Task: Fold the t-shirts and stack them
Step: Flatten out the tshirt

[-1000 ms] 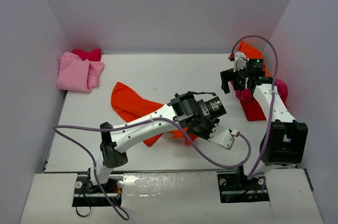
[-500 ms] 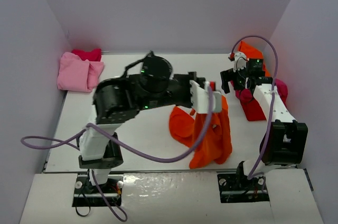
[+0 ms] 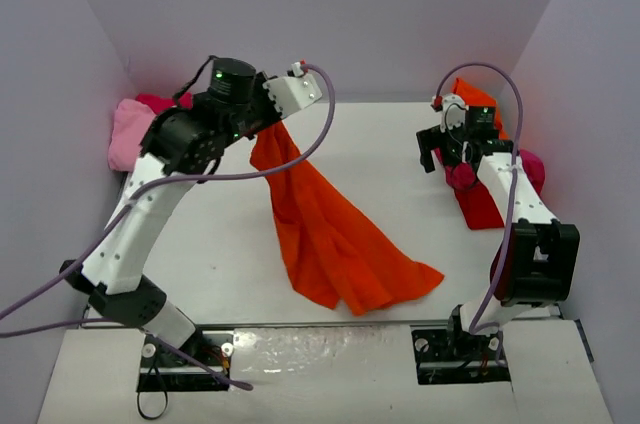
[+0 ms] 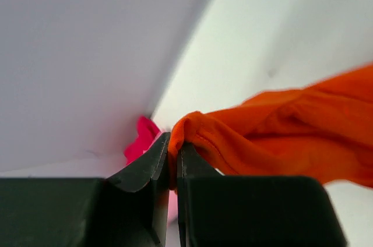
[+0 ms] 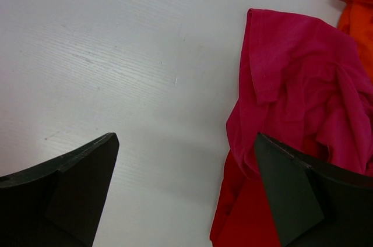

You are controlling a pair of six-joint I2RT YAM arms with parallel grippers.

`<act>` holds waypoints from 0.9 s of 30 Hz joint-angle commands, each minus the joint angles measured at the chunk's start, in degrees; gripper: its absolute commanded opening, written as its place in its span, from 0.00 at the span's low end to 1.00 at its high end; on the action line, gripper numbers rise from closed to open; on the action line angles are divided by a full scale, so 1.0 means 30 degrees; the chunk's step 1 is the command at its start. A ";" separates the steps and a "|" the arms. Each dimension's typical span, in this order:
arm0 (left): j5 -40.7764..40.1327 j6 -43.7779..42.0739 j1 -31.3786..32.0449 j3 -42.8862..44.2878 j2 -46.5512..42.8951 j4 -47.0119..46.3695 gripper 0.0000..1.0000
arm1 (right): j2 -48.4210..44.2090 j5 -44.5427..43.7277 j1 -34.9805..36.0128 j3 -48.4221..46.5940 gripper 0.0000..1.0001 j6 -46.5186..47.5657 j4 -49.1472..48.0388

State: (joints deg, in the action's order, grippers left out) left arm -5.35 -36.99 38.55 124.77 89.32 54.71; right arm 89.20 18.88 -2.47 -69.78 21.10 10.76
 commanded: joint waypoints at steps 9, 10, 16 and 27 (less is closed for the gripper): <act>-0.0030 -0.1448 -0.2645 -1.2589 -0.1787 -0.7837 0.39 | 0.0180 -0.1319 0.0707 -0.1094 1.00 0.0129 -0.0415; 0.0094 -0.1204 -0.2804 -1.2217 -0.1858 -0.7733 0.40 | 0.0177 -0.1429 0.0707 -0.1118 1.00 0.0170 -0.0394; 0.1316 -0.1265 -0.3036 -0.8644 -0.2433 -0.4207 0.47 | -0.1023 0.1314 0.0707 -0.1204 0.87 0.0787 0.0875; 0.7352 -0.3032 -0.2955 -0.8946 -0.4991 0.5798 0.37 | -0.1957 0.3030 0.4827 -0.0782 0.21 0.5415 1.0672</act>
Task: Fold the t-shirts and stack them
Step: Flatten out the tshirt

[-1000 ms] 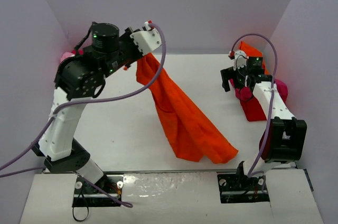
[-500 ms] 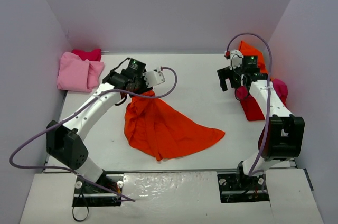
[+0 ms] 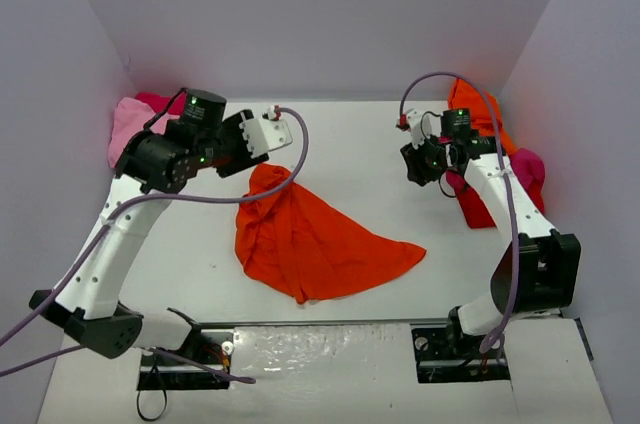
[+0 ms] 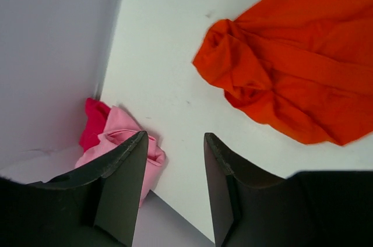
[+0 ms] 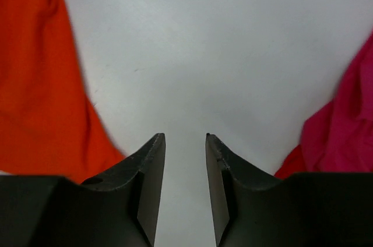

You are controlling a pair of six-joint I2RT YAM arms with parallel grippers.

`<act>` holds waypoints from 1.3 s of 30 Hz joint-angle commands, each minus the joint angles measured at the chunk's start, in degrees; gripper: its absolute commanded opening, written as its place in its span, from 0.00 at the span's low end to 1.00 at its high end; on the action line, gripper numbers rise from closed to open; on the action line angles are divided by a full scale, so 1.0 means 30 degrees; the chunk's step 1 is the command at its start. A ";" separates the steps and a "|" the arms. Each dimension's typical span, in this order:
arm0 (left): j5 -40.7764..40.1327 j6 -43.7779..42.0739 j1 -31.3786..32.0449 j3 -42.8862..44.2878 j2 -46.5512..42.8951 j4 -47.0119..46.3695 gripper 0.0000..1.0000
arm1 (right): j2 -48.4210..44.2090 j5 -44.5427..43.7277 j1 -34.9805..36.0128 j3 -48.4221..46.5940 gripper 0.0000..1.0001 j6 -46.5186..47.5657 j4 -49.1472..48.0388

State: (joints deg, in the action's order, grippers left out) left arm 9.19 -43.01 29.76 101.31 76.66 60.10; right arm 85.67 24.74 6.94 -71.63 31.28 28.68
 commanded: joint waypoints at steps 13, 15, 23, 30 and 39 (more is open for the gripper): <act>0.4292 0.0304 -0.0017 -0.5572 -0.3294 0.3936 0.20 | 0.2353 -0.0259 0.6495 0.0600 0.04 0.1013 0.5943; 0.4612 0.0320 -0.0002 -0.5719 -0.3345 0.3947 0.20 | 0.2971 -0.0586 0.7328 0.0880 0.05 0.0868 0.6012; 0.4567 0.0386 0.0432 -0.6042 -0.3111 0.3610 0.20 | 0.6012 -0.0835 0.8765 0.1201 0.06 0.0596 0.6231; 0.3392 0.0830 0.1981 -0.7325 -0.2651 0.2510 0.20 | 0.8835 -0.1067 0.9310 0.0775 0.02 0.0347 0.6035; 0.2412 0.1024 0.3482 -0.8495 -0.1830 0.1269 0.17 | 1.0886 -0.4657 0.8105 -0.1387 0.00 -0.1891 0.4173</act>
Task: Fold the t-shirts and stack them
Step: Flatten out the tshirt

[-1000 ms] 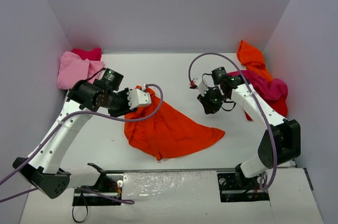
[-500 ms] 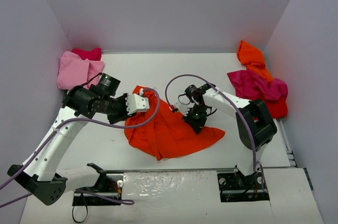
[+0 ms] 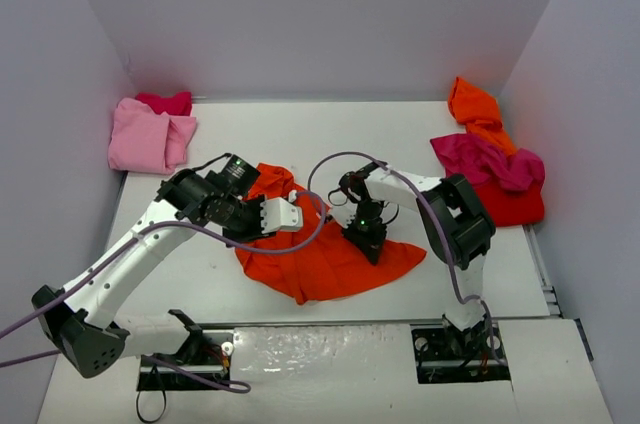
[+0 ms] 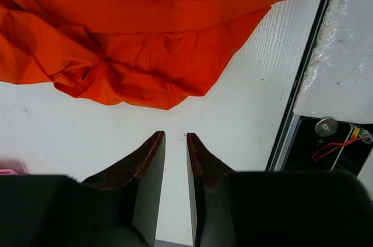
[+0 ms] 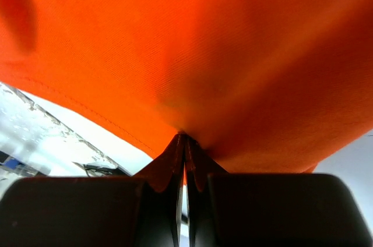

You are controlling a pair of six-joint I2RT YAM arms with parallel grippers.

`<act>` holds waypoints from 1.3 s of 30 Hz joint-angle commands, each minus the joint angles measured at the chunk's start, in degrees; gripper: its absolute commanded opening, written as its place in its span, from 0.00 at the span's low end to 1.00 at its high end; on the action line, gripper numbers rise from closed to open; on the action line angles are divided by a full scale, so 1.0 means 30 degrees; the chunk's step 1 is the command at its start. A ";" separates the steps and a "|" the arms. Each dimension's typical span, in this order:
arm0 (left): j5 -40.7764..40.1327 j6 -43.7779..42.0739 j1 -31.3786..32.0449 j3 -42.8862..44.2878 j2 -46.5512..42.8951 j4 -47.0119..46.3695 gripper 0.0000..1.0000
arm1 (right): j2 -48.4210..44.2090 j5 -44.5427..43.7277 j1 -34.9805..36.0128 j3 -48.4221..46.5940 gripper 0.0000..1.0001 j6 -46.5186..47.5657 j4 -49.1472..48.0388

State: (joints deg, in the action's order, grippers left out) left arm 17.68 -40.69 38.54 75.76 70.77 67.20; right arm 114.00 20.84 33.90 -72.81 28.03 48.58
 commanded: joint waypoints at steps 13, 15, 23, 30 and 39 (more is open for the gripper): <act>-0.2150 0.0450 0.2094 -0.0156 0.2010 -0.2983 0.09 | 0.4448 -0.7264 -0.5187 -0.7518 0.00 -0.1608 -0.3825; -0.2464 0.0583 0.2094 -0.0053 0.2284 -0.3426 0.06 | 0.4715 -0.8341 -0.5263 -0.8130 0.00 -0.1451 -0.4184; -0.4198 0.1107 0.1861 0.0931 0.2811 -0.4192 0.00 | 0.1133 -0.8249 -0.5122 -0.8646 0.65 -0.0165 -0.4644; -0.4569 0.1547 0.1420 0.0864 0.2967 -0.5040 0.00 | -0.3948 -0.4335 -0.3682 -0.5866 0.77 0.1657 -0.1196; -0.5048 0.1612 0.1162 0.0742 0.2438 -0.5084 0.00 | -0.5948 -0.2511 -0.1913 -0.3258 0.60 0.1894 0.0362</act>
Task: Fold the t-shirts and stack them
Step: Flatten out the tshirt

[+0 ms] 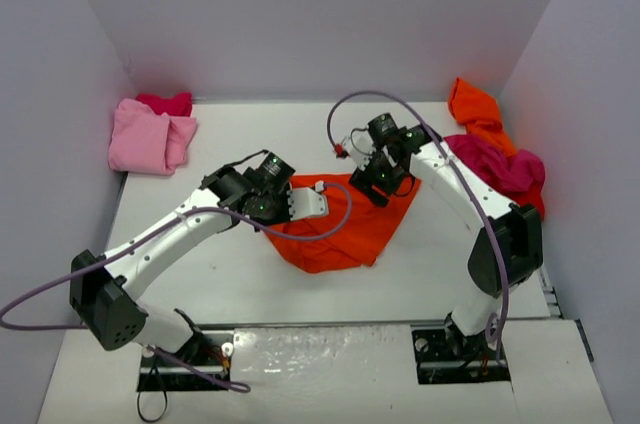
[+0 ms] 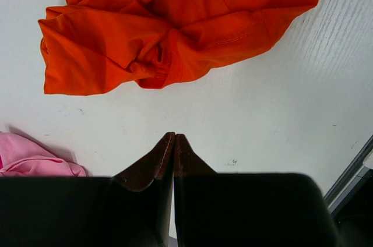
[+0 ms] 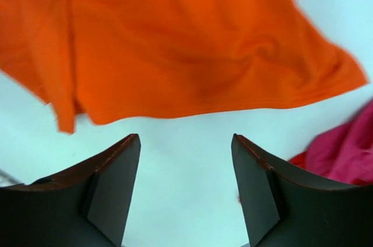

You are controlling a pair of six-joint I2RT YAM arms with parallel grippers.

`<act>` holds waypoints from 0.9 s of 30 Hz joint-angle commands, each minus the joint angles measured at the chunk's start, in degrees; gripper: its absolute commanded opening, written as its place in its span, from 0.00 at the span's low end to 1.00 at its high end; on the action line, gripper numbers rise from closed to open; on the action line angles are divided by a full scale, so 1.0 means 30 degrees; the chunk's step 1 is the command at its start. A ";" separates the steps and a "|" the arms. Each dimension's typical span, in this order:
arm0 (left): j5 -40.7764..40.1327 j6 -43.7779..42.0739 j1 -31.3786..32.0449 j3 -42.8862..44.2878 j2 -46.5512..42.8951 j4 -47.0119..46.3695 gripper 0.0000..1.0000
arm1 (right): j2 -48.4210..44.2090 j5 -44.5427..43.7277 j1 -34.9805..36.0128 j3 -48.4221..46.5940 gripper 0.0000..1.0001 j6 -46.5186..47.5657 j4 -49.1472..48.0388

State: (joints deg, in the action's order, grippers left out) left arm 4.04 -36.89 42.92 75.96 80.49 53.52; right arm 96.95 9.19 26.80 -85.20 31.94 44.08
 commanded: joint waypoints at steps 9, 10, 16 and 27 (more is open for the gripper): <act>-0.0318 0.0313 -0.0542 0.0032 -0.1652 -0.0592 0.00 | 0.0513 0.2027 0.1547 0.2362 0.56 0.0463 0.2773; -0.0302 0.0313 -0.0558 -0.0033 -0.1716 -0.0624 0.00 | 0.0787 0.2108 0.1724 0.2491 0.56 0.0382 0.2789; -0.0323 0.0197 -0.0596 -0.0477 -0.2044 -0.0642 0.00 | 0.1608 0.2239 0.2522 0.3187 0.56 0.0163 0.2945; -0.0295 0.0079 -0.0581 -0.1292 -0.2525 -0.0916 0.01 | 0.3282 0.2850 0.3800 0.4043 0.54 0.0104 0.2976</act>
State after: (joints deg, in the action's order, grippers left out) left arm 3.55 -36.88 41.50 71.59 75.65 52.45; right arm 105.93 16.09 36.60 -73.16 32.64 50.24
